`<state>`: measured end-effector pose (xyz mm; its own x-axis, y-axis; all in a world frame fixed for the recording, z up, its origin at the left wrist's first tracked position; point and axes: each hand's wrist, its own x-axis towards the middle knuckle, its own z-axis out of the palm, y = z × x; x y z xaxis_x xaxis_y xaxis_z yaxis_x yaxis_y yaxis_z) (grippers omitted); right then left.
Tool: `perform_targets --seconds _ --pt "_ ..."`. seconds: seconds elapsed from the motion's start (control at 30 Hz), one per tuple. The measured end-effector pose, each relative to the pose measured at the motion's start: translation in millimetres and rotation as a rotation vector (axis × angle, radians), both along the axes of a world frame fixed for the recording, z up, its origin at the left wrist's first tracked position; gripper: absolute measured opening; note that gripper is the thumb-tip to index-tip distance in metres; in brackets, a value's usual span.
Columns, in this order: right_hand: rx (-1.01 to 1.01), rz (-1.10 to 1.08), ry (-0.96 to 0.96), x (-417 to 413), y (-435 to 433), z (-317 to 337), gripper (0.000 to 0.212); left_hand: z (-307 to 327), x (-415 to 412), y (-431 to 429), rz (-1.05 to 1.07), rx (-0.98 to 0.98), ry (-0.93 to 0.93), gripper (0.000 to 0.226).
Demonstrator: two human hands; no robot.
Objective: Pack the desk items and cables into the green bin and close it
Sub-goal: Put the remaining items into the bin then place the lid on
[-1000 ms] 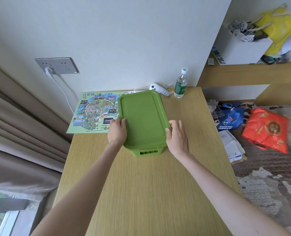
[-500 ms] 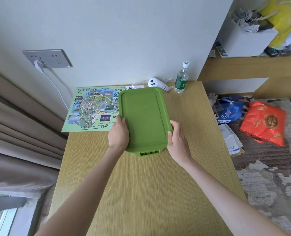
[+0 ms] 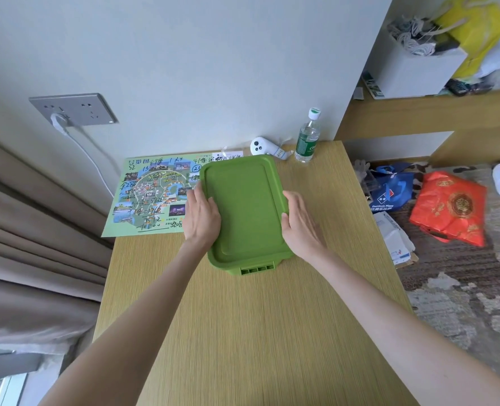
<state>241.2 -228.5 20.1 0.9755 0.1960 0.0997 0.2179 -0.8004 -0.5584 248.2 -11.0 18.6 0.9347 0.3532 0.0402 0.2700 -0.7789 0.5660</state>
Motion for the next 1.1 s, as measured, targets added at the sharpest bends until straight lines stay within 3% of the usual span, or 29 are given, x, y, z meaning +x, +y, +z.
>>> perform_targets --seconds 0.17,0.33,0.5,0.7,0.87,0.97,1.07,1.1 --pt "-0.151 0.074 0.163 57 20 10 0.059 1 38 10 -0.091 0.095 0.088 0.054" --pt "-0.274 0.140 0.126 96 26 5 0.058 -8 56 21 -0.210 0.188 0.077 0.054" --pt "-0.113 0.116 0.048 101 32 -7 0.056 -17 57 22 -0.203 0.111 0.005 0.055" --pt "0.097 0.085 0.025 107 28 -19 0.057 -22 63 26 -0.173 -0.184 -0.066 0.050" --pt "0.120 0.008 0.065 104 29 -18 0.056 -16 60 27 -0.195 -0.190 -0.088 0.049" --pt "0.198 -0.151 0.125 89 24 -14 0.044 -11 65 26 -0.185 -0.164 -0.081 0.048" --pt "0.167 -0.120 0.120 59 8 -14 0.017 -7 79 30 -0.004 -0.239 -0.005 0.042" --pt "0.147 -0.098 0.128 49 1 -14 0.018 -5 85 31 0.045 -0.283 0.027 0.040"
